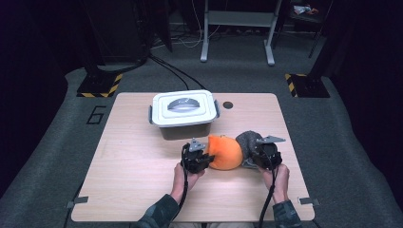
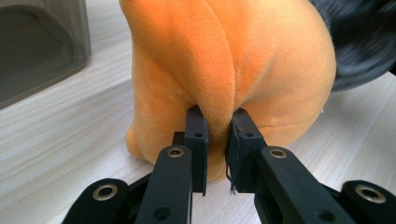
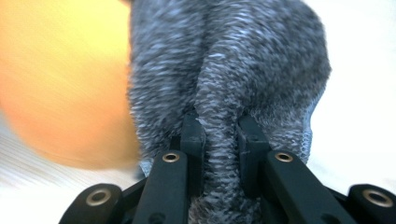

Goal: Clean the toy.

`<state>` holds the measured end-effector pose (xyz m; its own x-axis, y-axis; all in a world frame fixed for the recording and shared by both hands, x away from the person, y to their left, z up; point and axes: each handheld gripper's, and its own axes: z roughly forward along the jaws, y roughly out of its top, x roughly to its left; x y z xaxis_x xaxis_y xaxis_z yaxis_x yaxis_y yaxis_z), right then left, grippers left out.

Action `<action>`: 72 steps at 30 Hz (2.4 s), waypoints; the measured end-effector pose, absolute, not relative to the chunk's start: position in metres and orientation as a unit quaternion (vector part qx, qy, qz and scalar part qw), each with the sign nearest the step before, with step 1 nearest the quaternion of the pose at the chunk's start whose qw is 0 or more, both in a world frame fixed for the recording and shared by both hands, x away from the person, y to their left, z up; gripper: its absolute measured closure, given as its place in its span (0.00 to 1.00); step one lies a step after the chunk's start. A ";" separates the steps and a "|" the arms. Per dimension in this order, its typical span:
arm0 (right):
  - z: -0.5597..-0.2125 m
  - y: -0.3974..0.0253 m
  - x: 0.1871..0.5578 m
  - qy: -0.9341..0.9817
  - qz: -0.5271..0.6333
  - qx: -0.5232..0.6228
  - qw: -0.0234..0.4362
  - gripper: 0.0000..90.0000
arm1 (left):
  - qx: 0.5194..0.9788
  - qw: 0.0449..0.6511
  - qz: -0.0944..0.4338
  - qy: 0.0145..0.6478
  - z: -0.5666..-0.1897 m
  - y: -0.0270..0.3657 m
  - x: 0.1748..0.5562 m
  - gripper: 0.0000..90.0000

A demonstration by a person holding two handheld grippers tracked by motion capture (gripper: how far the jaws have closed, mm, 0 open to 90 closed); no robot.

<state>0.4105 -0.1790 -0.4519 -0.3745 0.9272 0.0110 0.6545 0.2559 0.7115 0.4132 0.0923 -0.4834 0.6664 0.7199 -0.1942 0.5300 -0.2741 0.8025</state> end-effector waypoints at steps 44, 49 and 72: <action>-0.490 -0.178 0.419 0.791 0.277 0.520 0.165 0.84 | 0.792 0.452 0.104 0.397 -0.484 0.091 0.413 0.87; -0.475 -0.183 0.416 0.782 0.285 0.524 0.179 0.84 | 0.787 0.457 0.104 0.402 -0.484 0.090 0.413 0.87; -0.414 -0.143 0.394 0.797 0.355 0.443 0.208 0.84 | 0.790 0.455 0.103 0.399 -0.483 0.090 0.412 0.86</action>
<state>0.3938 -0.1431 -0.4135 -0.5217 0.8530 -0.0170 0.5573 0.3558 0.7502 0.4125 0.0899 -0.4835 0.6607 0.7235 -0.1999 0.5360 -0.2683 0.8005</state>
